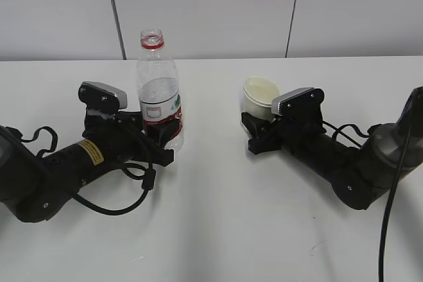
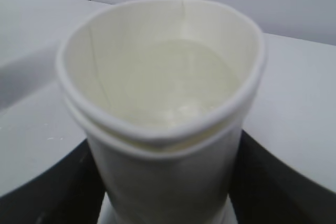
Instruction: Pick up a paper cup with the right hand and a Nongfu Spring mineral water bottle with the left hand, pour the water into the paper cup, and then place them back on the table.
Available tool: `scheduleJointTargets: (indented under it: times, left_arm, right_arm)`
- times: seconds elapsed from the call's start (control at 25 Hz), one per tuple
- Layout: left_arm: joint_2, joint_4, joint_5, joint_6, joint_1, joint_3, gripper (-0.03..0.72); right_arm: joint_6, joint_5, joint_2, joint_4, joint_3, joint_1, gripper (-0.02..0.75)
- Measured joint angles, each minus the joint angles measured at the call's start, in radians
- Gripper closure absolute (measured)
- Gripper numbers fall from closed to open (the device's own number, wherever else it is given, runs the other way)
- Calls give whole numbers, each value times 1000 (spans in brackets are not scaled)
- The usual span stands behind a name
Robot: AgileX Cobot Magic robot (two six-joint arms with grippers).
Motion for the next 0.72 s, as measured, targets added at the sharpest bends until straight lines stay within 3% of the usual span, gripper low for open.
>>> scheduleJointTargets:
  times: [0.12, 0.36, 0.6, 0.72]
  left_arm:
    - [0, 1, 1, 0, 0, -1, 312]
    - [0, 13, 3, 1, 0, 1, 117]
    - [-23, 6, 5, 27, 10, 86, 90]
    - [-62, -60, 7, 79, 12, 151, 90]
  right_arm:
    - [-2, 0, 0, 0, 0, 0, 231]
    - [-2, 0, 0, -7, 10, 0, 92]
    - [-2, 0, -83, 50, 152, 0, 85]
    - [-2, 0, -139, 119, 232, 0, 90]
